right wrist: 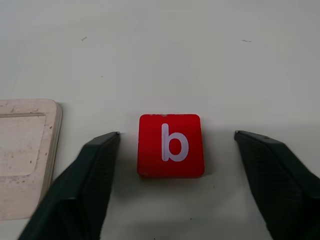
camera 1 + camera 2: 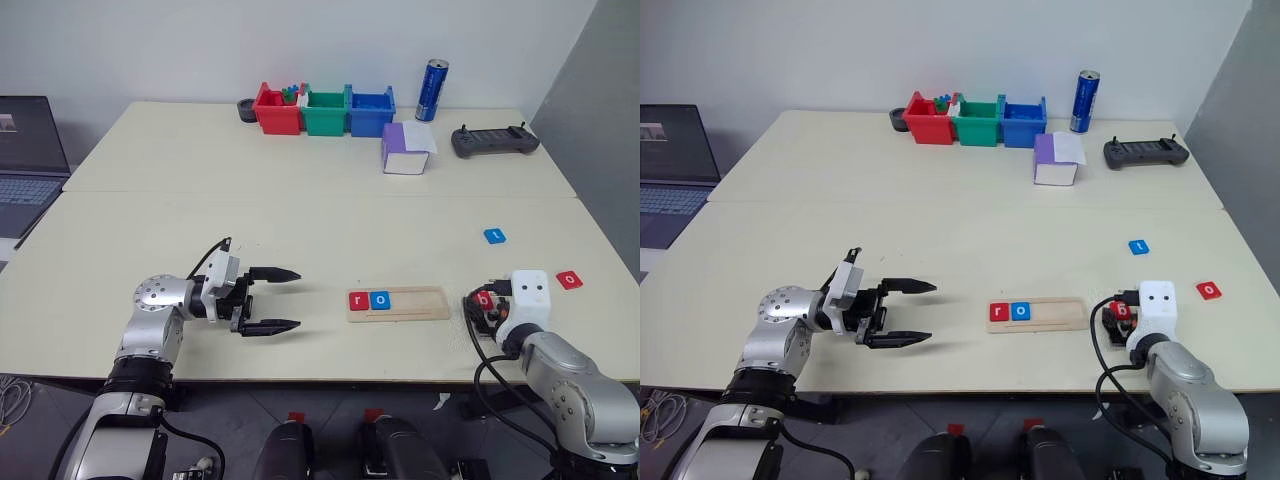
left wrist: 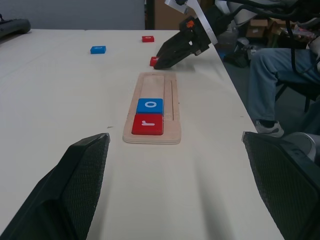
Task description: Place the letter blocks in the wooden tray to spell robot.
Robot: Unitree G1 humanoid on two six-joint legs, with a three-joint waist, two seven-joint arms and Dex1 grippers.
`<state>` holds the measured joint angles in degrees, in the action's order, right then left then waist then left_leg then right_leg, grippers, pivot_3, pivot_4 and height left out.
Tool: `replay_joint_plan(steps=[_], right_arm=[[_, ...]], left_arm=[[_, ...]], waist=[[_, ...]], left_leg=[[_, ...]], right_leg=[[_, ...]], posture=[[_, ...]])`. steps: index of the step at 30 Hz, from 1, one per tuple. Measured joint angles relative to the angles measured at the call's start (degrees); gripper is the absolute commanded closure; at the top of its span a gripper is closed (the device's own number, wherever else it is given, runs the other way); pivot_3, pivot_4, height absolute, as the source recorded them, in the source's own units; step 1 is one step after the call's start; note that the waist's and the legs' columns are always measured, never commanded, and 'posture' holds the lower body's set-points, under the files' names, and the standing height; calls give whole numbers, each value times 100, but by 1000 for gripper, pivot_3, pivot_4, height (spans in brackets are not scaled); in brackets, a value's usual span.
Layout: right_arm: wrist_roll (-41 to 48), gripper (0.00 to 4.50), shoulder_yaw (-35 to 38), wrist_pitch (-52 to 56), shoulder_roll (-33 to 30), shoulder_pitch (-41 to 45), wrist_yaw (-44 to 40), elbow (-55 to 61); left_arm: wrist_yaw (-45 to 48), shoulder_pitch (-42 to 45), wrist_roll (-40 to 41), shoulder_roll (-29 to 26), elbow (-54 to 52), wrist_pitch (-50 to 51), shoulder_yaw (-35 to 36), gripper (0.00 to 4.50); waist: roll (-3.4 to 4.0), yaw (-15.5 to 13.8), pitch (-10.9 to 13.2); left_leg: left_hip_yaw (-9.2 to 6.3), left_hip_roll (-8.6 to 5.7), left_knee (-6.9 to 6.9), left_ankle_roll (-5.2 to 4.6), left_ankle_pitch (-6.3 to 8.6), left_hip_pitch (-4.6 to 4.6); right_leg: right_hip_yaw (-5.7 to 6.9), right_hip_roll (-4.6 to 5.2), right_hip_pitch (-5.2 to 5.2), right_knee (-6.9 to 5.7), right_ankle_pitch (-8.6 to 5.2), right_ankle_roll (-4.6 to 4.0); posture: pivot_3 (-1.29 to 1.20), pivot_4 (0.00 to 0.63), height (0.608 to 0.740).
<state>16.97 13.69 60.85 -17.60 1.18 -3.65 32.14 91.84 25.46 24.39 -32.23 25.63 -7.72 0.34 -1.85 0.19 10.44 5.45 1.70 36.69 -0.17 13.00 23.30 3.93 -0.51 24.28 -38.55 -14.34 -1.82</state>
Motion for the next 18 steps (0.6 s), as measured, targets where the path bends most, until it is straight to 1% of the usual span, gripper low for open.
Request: replay_joint_plan(steps=[2,5,6,7,9,11,13,16,18], right_arm=[[47,65,11,137,-166,37,-152,17],[510,65,204,250,-1252,46,-1153,31],[649,65,317,142,-1643,15,-1570,9],[776,65,357,-195,-2275,-103,-2305,-110],[897,65,365,-884,-3029,-188,-3446,-579],[895,65,254,-1619,-3558,-78,-4488,-1357],[823,65,-68,-2123,-3800,289,-5154,-2029],[295,65,-891,-3282,-4024,1410,-6178,-3504],[-157,65,-1387,-4129,-4027,2031,-6635,-4364]], left_arm=[[-1,0,-1,0,-3,0,0,0],[-12,-14,-3,-8,-48,-2,0,0],[-15,-18,-4,-9,-59,-2,-1,0],[-18,-21,-5,-12,-71,-2,0,0],[-19,-22,-7,-16,-77,-3,2,0],[-20,-37,-15,-22,-83,-12,4,0],[-20,-71,-21,-32,-105,-22,12,0],[-19,-114,-38,-29,-129,-37,7,0],[-20,-119,-51,-33,-138,-55,6,0]], waist=[[0,0,0],[1,-7,1],[1,-9,1],[1,-12,1],[1,-6,0],[-1,3,0],[0,20,1],[1,35,2],[1,18,2]], left_leg=[[0,-1,0,0,0,1],[-1,-4,4,-7,4,7],[-3,-4,4,-11,6,9],[-6,-5,4,-16,9,10],[-26,4,-1,-18,10,10],[-28,8,1,-19,11,15],[-25,8,4,-19,11,15],[-26,8,8,-19,11,15],[-27,7,6,-19,11,17]], right_leg=[[0,0,0,0,0,0],[2,2,2,7,1,2],[5,2,1,12,1,2],[8,1,0,20,1,2],[24,-10,-16,55,10,18],[24,-16,-16,61,13,21],[20,-16,-14,59,14,23],[20,-17,-14,58,17,27],[21,-17,-13,58,17,27]], posture=[[0,150,740],[0,150,740],[0,150,740],[0,150,740],[0,150,740],[0,150,740],[0,150,740],[0,150,740],[0,150,740]])
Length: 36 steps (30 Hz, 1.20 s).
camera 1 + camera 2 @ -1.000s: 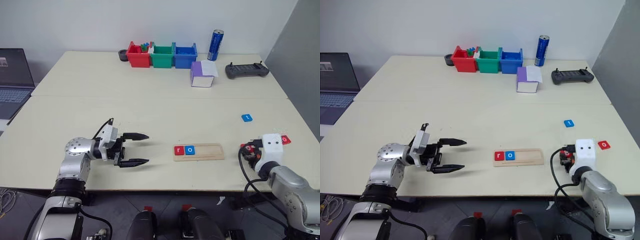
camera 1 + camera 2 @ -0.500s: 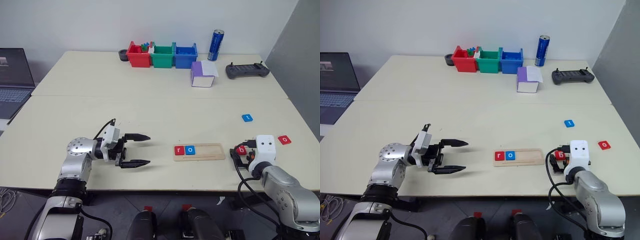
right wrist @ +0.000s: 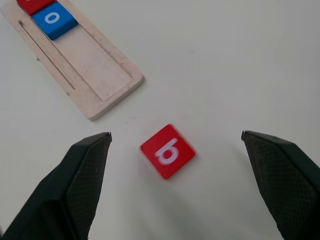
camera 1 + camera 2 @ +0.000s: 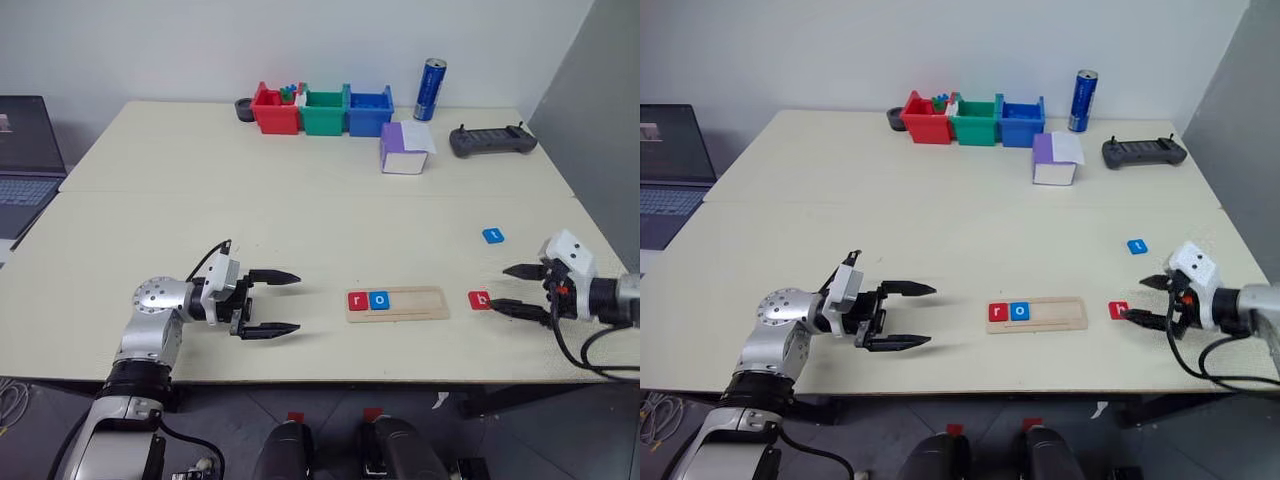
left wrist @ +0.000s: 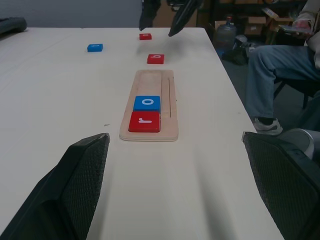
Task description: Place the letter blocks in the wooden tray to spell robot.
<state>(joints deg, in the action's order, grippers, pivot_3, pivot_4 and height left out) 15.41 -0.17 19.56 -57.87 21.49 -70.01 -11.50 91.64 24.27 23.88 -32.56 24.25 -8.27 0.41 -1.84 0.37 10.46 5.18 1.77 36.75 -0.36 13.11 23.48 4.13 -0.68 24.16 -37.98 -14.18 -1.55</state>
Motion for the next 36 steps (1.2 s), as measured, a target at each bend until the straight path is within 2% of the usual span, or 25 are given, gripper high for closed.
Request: replay_joint_plan(steps=[3,7,18,21,28,32,36], right_arm=[[-629,65,-699,-1294,22,607,-793,-1133],[-946,65,-1081,-2149,142,978,-1483,-2000],[-1350,65,-1248,-2754,560,1549,-1582,-2941],[-1412,637,-1239,-2815,615,1615,-1592,-3090],[-1562,3005,-1240,-3147,646,1760,-1562,-3375],[-1558,3032,-1234,-2874,636,1758,-1647,-3073],[-1057,3032,-1176,-1857,577,1739,-1789,-1558]], left_arm=[[-39,-55,-22,-33,-47,-94,11,0],[-138,-283,-28,-101,-177,-139,30,0],[-356,-511,-22,-144,-462,-174,52,0],[-379,-520,-6,-144,-502,-138,52,0],[-358,-519,5,-148,-538,-83,52,0],[-340,-514,5,-163,-535,-83,52,0],[-327,-425,4,-176,-516,-84,50,0]], waist=[[0,-26,0],[3,-39,1],[5,-31,0],[5,-32,-1],[6,-37,-2],[7,-34,-1],[12,-18,2]], left_leg=[[4,0,0,0,0,4],[11,-2,12,1,0,14],[21,-2,19,2,-1,3],[23,-2,22,2,-1,-4],[24,-3,21,2,-1,-6],[29,-3,21,2,-1,-6],[32,-1,23,2,-1,-8]], right_leg=[[-4,0,2,2,-3,-5],[-10,4,6,1,-3,-8],[-15,10,2,-13,1,-9],[-17,11,-5,-14,2,-9],[-18,12,-7,-14,2,-9],[-23,13,-3,-20,2,-10],[-25,12,6,-42,-1,-15]], posture=[[0,150,740],[0,150,740],[0,150,740],[0,150,740],[0,150,740],[0,150,740],[0,150,740]])
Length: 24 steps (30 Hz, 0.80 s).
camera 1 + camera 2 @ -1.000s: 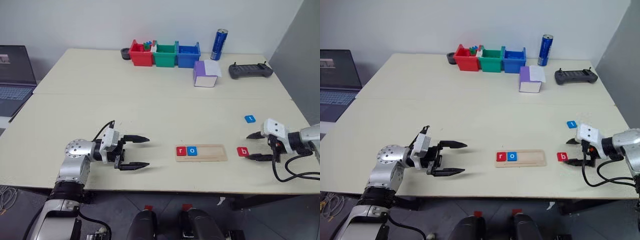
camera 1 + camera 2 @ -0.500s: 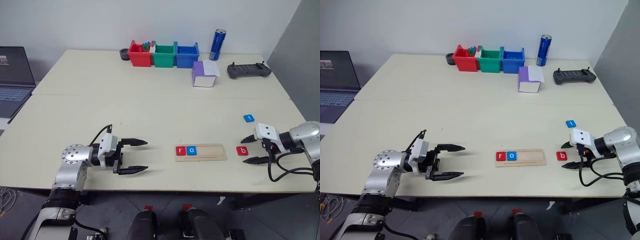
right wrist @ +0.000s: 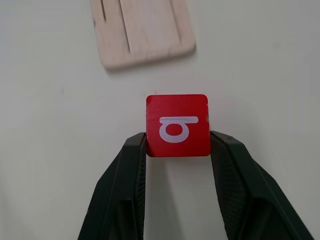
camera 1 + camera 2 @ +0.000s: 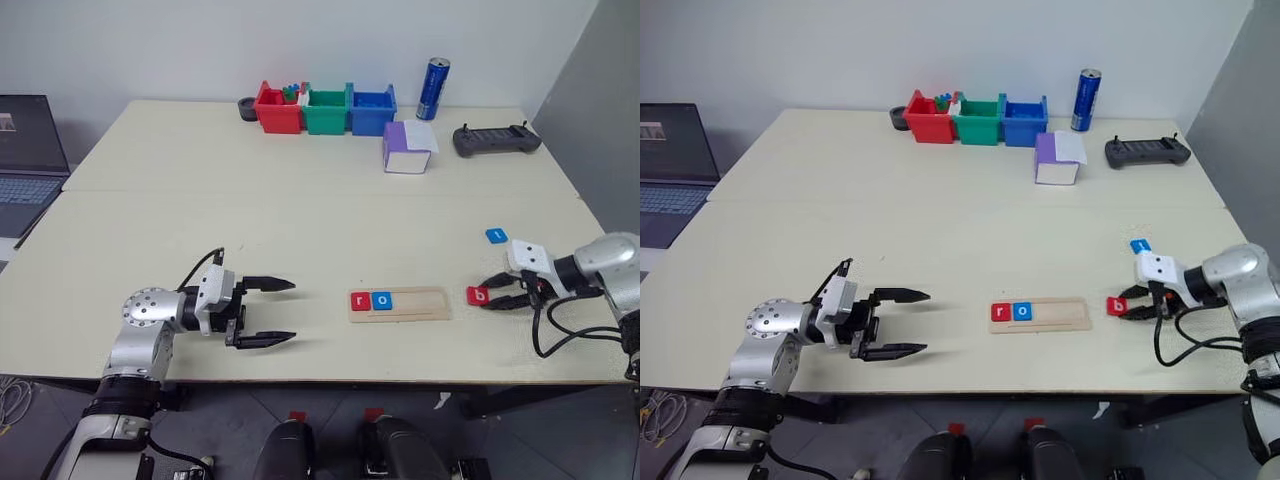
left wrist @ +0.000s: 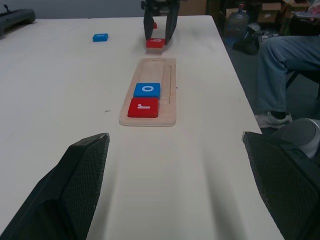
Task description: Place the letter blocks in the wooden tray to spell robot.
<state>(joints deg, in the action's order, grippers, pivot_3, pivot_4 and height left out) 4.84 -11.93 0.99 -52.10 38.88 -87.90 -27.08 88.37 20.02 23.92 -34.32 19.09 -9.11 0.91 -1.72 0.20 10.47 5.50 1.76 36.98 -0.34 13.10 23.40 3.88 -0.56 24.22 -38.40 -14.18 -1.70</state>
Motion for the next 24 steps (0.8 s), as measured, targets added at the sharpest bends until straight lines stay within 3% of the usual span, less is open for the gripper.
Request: replay_joint_plan(steps=[5,8,15,24], right_arm=[[496,3032,-87,1331,113,-8,-2,1916],[340,3032,-309,1571,208,-129,186,2341],[-173,3032,-782,1825,731,-260,833,2391],[-668,3032,-1073,1615,897,-172,1169,2210]], left_arm=[[16,43,-8,-26,105,-3,-4,0],[29,45,-8,-27,103,-5,-6,0],[-8,-70,-8,-27,-19,-3,-33,0],[-34,-142,-17,-27,-160,3,-58,0]], waist=[[-1,-10,-1],[-2,-22,-2],[-3,-15,-2],[-3,-15,-2]], left_leg=[[1,0,2,0,0,-6],[0,-4,2,0,0,-6],[5,-10,3,1,0,-4],[5,-10,4,1,0,-5]], right_leg=[[0,3,4,-18,-8,-12],[2,8,3,-19,-11,-17],[0,15,9,-31,-14,-22],[1,14,10,-37,-16,-25]], posture=[[0,150,740],[0,150,740],[0,150,740],[0,150,740]])
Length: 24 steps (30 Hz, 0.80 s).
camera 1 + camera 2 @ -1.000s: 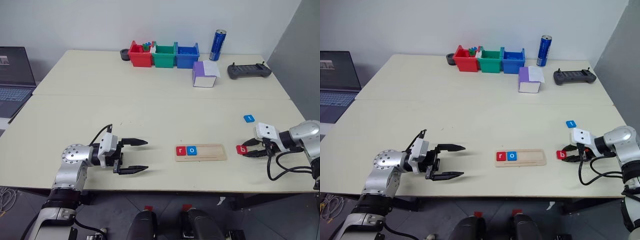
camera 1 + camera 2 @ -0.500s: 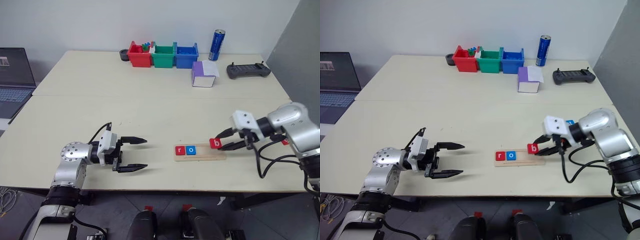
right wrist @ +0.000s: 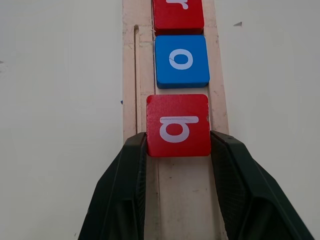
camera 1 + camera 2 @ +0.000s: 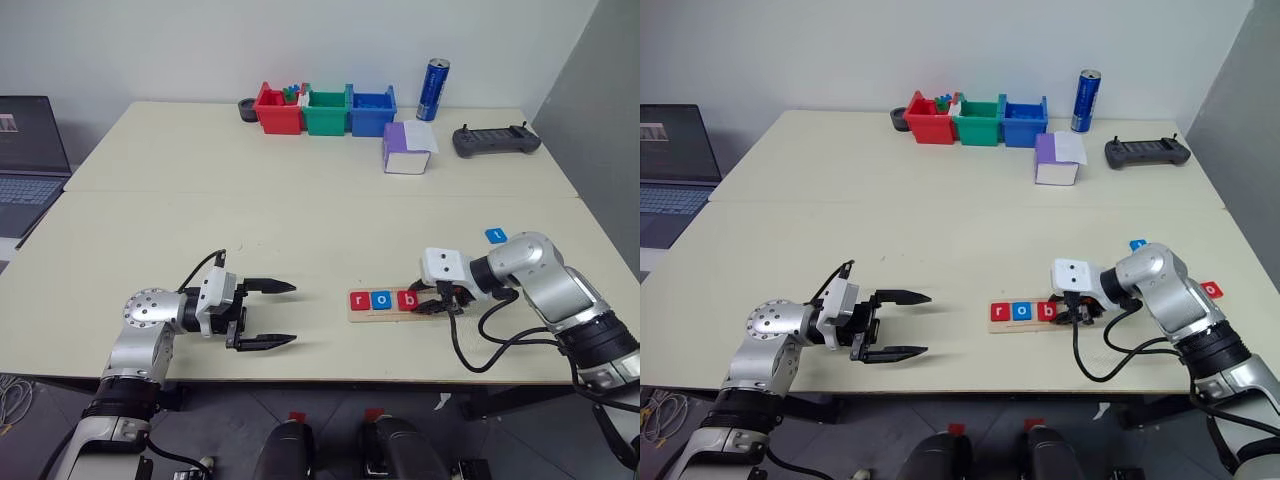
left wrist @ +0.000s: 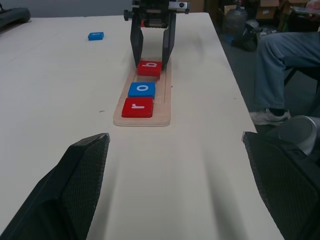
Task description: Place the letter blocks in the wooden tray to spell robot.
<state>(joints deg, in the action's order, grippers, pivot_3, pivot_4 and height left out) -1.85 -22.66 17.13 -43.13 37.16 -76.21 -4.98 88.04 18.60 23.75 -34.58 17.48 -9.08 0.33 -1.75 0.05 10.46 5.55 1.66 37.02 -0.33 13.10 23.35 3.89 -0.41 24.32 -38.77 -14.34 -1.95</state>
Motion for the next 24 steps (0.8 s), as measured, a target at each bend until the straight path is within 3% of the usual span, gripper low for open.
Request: replay_joint_plan(steps=[24], right_arm=[[-343,3032,-227,-125,466,440,-142,-450]], left_arm=[[-127,-205,-20,-10,-143,0,-4,0]], waist=[[0,8,0]], left_leg=[[2,0,1,0,0,-5]], right_leg=[[-1,0,0,-10,-1,-2]], posture=[[0,150,740]])
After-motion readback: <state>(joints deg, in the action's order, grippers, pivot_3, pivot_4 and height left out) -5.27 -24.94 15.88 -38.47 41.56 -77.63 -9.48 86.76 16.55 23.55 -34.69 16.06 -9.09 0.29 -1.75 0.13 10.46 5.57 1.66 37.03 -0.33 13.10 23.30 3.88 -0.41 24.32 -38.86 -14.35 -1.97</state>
